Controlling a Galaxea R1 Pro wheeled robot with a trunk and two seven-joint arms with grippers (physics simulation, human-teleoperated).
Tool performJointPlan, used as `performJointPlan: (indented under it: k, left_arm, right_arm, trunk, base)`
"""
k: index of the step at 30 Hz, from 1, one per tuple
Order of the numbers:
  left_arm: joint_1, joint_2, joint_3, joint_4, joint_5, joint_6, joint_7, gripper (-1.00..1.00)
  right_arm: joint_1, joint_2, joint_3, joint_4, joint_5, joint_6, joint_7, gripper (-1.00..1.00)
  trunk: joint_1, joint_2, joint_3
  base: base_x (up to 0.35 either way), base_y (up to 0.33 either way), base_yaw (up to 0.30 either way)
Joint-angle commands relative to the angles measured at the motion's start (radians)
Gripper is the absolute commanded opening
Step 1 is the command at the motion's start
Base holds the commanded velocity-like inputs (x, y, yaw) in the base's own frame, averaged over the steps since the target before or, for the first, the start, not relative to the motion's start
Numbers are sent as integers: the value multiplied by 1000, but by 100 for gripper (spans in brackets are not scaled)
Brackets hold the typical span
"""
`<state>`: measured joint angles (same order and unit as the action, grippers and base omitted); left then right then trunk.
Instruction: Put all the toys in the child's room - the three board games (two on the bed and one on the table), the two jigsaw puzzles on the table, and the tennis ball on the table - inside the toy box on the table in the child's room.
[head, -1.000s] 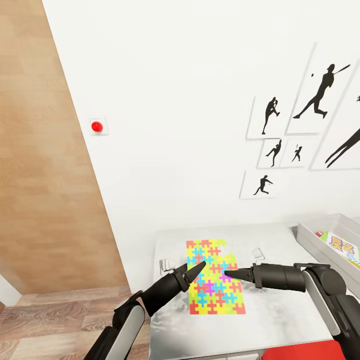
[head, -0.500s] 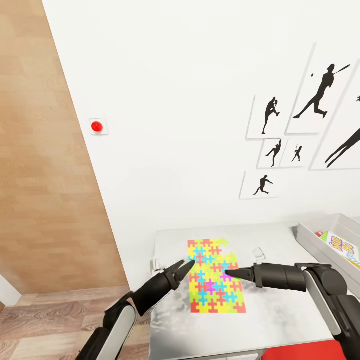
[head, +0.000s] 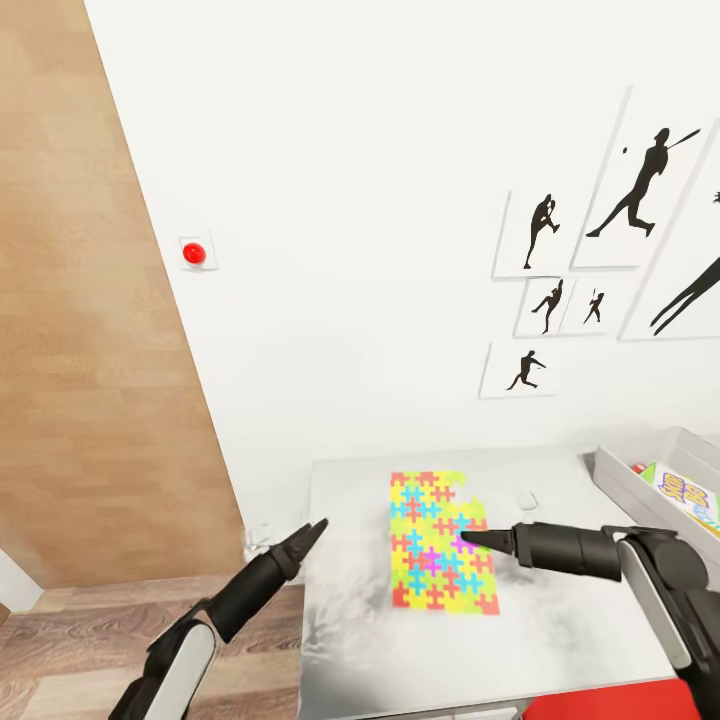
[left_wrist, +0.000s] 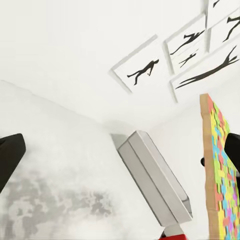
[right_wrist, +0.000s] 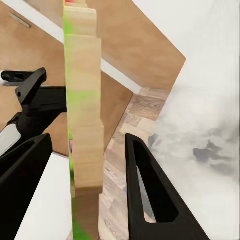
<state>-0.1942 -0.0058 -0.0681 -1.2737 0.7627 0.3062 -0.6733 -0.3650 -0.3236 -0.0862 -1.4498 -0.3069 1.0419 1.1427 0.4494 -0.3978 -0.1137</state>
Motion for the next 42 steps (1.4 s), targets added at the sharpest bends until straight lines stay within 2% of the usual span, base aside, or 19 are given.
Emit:
performJointPlan:
  k: [1,3,4,7,12,16,22,29,33,42]
  left_arm:
    - [5,2,26,0,12,13,-14,100]
    - [15,6,73,-1,21,23,-38,100]
    - [15,6,73,-1,21,23,-38,100]
    - [27,9,119,-10,35,47,-61,100]
    - [49,11,147,-64,40,89,-71,100]
    - [61,11,153,-96,41,109,-65,100]
    - [91,11,166,-164,48,175,-22,100]
    - [105,7,168,-199,53,278,10,100]
    - [108,3,168,-210,53,310,16,100]
    - [110,4,174,-232,45,337,48,100]
  right_arm:
    - [-1,0,-9,1,0,5,2,-100]
    - [-1,0,-29,2,0,5,-3,-100]
    - [-1,0,-29,2,0,5,-3,-100]
    - [1,1,-63,2,-1,5,-5,-100]
    - [3,1,-95,-1,-2,5,-2,-100]
    - [5,1,-105,-2,-3,5,-1,-100]
    - [10,2,-125,-4,-4,4,1,-100]
    - [12,1,-133,-11,-5,-10,1,-100]
    - [13,-4,-134,-30,-5,-9,1,-100]
    - [13,-10,-136,-60,-5,-3,0,-100]
  trunk:
    - [1,-2,-2]
    - [1,-2,-2]
    - [1,-2,-2]
    - [1,-2,-2]
    - [1,-2,-2]
    - [1,-2,-2]
    - [1,-2,-2]
    - [1,-2,-2]
    - [1,-2,-2]
    - [1,-2,7]
  base:
    - [0,0,0]
    - [0,0,0]
    - [0,0,0]
    - [0,0,0]
    - [0,0,0]
    - [0,0,0]
    - [0,0,0]
    - [0,0,0]
    - [0,0,0]
    - [0,0,0]
